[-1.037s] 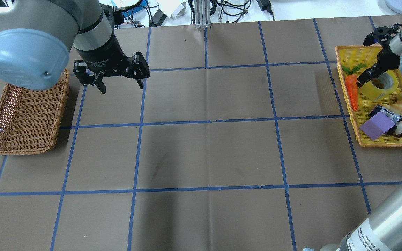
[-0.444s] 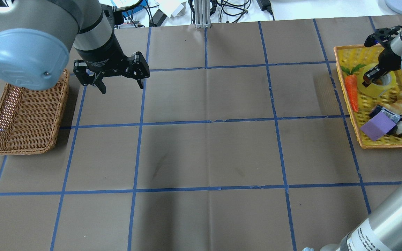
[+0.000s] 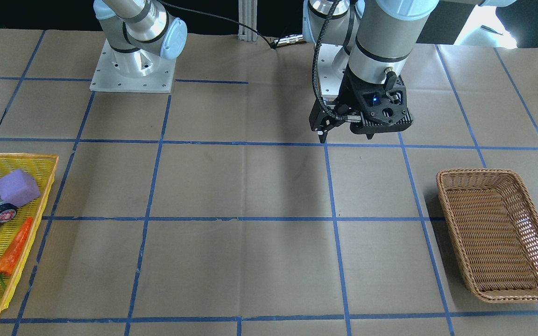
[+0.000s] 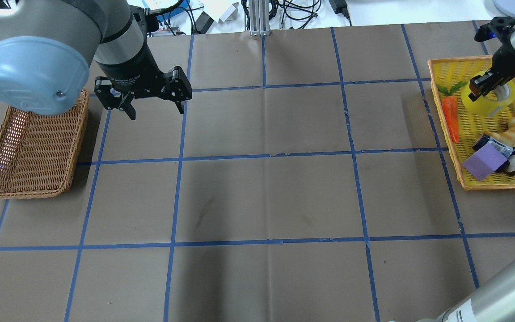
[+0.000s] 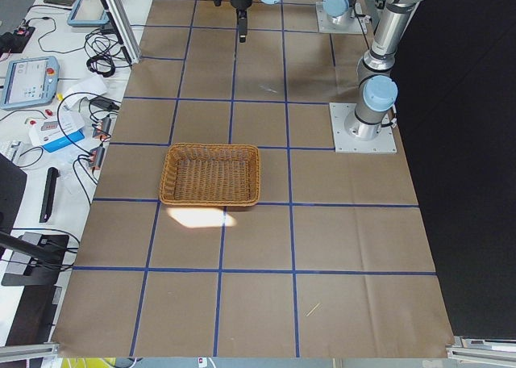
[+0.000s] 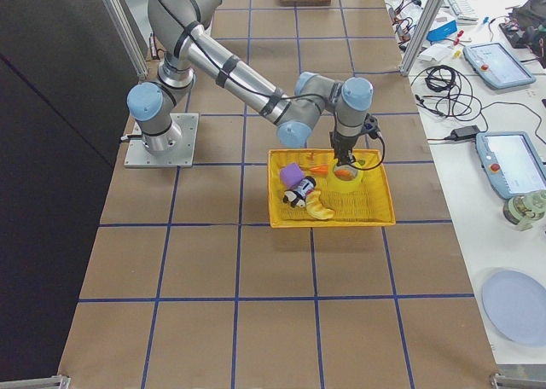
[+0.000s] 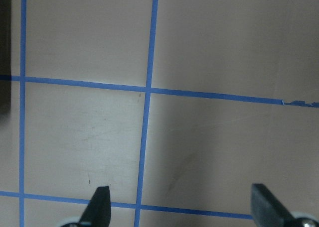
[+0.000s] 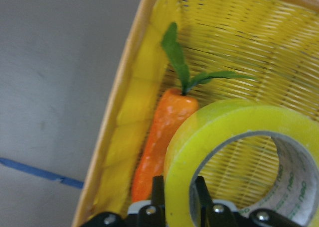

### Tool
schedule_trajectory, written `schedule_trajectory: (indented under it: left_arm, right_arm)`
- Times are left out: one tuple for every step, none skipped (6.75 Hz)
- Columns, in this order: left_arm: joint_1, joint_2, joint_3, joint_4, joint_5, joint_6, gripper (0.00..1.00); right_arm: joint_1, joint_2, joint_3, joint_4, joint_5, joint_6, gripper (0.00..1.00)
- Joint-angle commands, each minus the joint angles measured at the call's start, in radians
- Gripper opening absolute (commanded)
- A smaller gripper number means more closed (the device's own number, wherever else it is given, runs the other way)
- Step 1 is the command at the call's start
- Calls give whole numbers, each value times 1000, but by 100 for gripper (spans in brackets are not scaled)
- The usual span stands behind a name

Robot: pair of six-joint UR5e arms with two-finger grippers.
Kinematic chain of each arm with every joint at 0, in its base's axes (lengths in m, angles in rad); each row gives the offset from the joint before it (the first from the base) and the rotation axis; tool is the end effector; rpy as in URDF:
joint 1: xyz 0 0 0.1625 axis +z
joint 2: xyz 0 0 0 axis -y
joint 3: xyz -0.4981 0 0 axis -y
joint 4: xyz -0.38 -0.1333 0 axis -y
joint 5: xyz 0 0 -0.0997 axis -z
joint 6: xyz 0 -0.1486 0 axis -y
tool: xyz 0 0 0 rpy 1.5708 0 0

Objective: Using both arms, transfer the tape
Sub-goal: 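Lift the tape roll with the right gripper and carry it to the table center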

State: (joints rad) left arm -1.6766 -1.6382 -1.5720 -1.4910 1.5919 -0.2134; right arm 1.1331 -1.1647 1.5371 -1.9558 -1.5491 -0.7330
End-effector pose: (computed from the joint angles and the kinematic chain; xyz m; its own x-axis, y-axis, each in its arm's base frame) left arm -0.1837 -0.4974 0.4860 -0.9940 -0.1076 -0.0183 -0.1074 0.9941 -0.0154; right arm -0.1528 -0.6487 0.3345 -0.9566 -0.2912 -0.0077 -0.2910 0.9564 -0.0239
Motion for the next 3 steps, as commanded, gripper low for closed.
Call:
schedule_trajectory:
  left_arm:
    - [0, 0, 1, 0, 0, 0, 100]
    - [0, 0, 1, 0, -1, -1, 100]
    - [0, 0, 0, 0, 0, 0, 100]
  right_arm:
    - [171, -79, 23, 142, 6, 249, 4]
    - [276, -81, 55, 141, 30, 341, 4]
    - [359, -85, 82, 141, 65, 463, 4]
